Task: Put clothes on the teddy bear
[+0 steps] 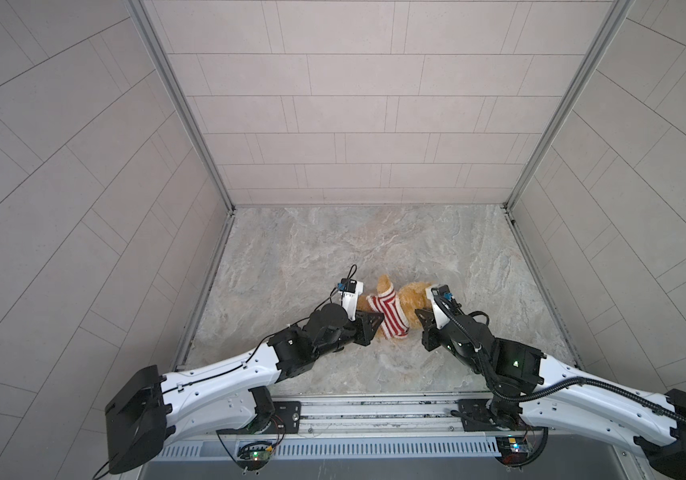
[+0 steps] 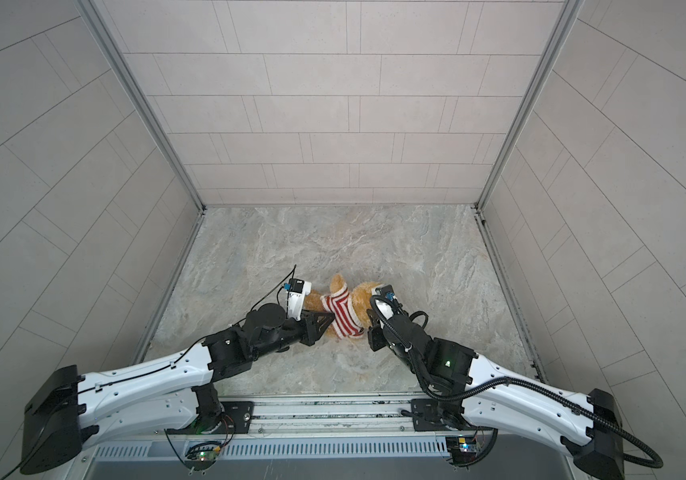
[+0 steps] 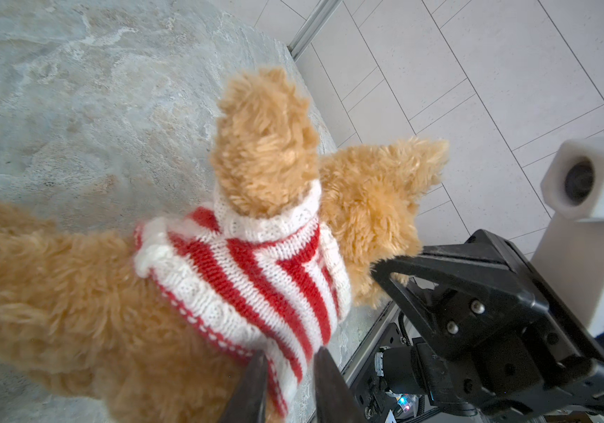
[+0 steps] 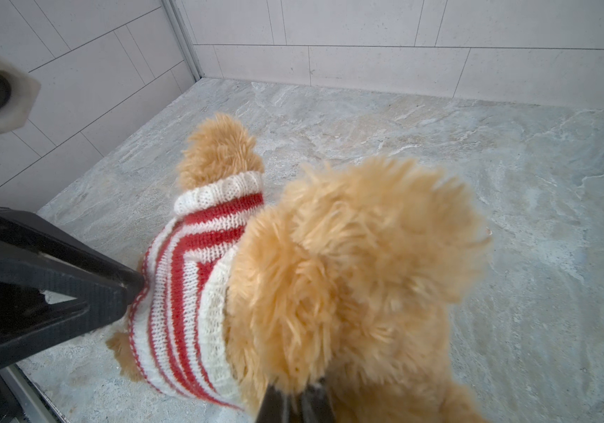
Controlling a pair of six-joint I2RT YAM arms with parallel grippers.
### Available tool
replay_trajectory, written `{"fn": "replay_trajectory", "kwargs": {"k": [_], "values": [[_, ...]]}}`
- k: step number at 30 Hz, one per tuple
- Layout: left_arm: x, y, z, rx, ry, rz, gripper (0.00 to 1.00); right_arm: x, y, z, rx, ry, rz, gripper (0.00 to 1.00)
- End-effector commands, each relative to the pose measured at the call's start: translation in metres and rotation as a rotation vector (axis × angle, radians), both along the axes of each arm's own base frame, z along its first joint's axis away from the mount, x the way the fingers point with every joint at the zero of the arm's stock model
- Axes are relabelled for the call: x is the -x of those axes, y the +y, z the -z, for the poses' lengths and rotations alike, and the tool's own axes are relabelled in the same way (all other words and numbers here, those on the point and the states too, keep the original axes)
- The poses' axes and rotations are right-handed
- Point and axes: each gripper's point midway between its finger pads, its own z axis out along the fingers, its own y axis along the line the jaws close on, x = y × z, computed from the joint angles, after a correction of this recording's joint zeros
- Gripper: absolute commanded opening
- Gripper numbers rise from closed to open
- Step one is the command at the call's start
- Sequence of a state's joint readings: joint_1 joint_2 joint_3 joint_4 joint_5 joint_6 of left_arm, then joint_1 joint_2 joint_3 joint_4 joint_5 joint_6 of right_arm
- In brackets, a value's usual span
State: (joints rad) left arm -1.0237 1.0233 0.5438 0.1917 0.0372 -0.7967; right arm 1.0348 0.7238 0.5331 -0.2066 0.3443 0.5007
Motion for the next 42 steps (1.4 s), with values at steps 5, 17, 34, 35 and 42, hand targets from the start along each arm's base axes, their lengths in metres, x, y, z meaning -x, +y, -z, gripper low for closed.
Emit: {"fn": "replay_trajectory", "kwargs": {"k": [5,17,34,35,42], "values": [[-0.004,0.008,0.007,0.000,0.010,-0.058,0.25,-0.003,0.001,-0.030,-0.056,-0.059,0.020,0.00],[-0.007,-0.002,-0.004,0.019,-0.001,-0.051,0.19,-0.002,0.001,-0.035,-0.062,-0.073,0.018,0.00],[-0.004,0.027,0.016,-0.006,0.012,-0.110,0.00,-0.002,-0.015,-0.037,-0.023,-0.101,0.057,0.00],[-0.003,0.031,0.019,-0.003,0.019,-0.117,0.00,-0.002,-0.016,-0.037,-0.018,-0.101,0.060,0.00],[-0.008,0.056,0.038,-0.006,0.051,-0.177,0.00,-0.002,-0.021,-0.041,-0.023,-0.110,0.074,0.00]]}}
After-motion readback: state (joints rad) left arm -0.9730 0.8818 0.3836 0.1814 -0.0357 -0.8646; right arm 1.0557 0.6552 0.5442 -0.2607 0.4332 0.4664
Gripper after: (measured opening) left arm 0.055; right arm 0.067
